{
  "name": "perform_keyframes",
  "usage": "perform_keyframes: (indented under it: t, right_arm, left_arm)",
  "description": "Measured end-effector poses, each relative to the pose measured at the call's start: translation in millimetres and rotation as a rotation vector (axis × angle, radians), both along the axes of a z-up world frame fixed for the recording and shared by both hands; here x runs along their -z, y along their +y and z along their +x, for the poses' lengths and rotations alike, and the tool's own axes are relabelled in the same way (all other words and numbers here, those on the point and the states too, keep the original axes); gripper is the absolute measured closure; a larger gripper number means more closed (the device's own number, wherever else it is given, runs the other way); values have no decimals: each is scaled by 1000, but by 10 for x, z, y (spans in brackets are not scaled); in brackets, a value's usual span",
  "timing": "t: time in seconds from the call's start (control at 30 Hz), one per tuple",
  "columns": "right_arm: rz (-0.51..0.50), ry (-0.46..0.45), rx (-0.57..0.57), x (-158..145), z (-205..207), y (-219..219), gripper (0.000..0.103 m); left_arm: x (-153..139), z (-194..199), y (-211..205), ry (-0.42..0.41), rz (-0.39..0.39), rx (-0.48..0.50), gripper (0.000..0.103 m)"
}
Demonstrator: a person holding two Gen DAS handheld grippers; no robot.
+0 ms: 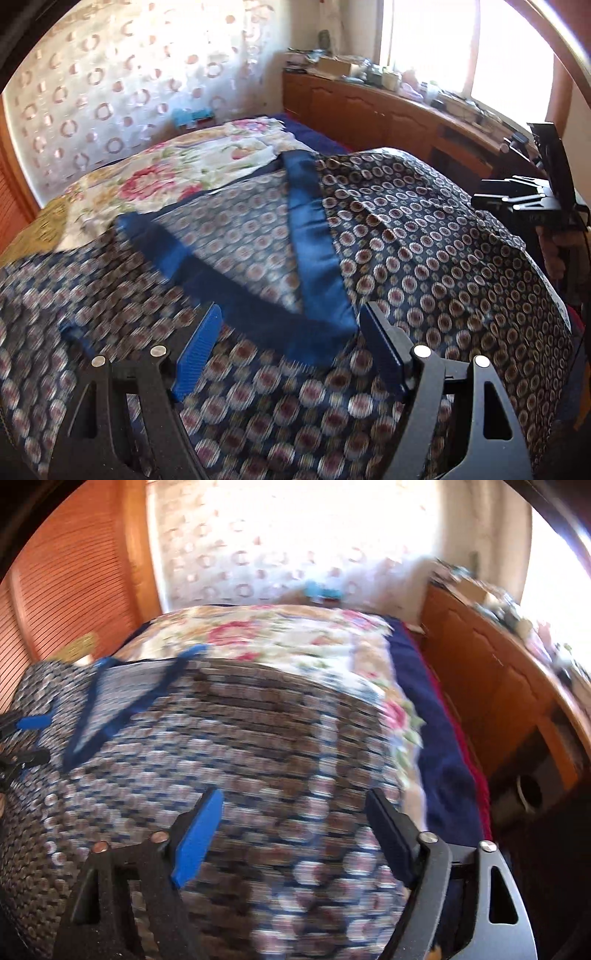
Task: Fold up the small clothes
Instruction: 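Move the right tool to the opposite shirt side and grasp its edge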
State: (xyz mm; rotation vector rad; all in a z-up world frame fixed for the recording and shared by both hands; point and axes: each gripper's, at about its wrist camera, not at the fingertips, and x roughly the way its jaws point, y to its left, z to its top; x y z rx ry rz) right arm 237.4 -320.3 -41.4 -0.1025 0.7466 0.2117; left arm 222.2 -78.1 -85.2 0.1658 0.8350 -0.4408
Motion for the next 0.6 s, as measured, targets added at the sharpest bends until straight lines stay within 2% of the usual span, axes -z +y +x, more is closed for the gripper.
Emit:
perform_keyframes:
  t: [0.07,0.2,0.3,0.37,0.43,0.5,0.6]
  right_arm:
    - [15,22,26,73,41,-204,39]
    - [45,59,77,208,93,-505,46]
    - [57,78,93,279,128,-653,49]
    - [75,91,89,297,165,-735,65]
    - [98,104,85,282,238,-789,73]
    - [71,106,94,271,295,-815,73]
    - [88,123,88,263,337,-825,73]
  left_arm:
    - [73,104,-77,22,27,3,25]
    - [203,207,-146,58,21,27,25]
    - [251,220,-165,47,36,37,24]
    - [260,224,-174,40,41,39,24]
    - [260,216,-174,41,41,43,23]
    - [271,240,-193,44,43,50,21]
    - [266,226,-195,43,45,52,21]
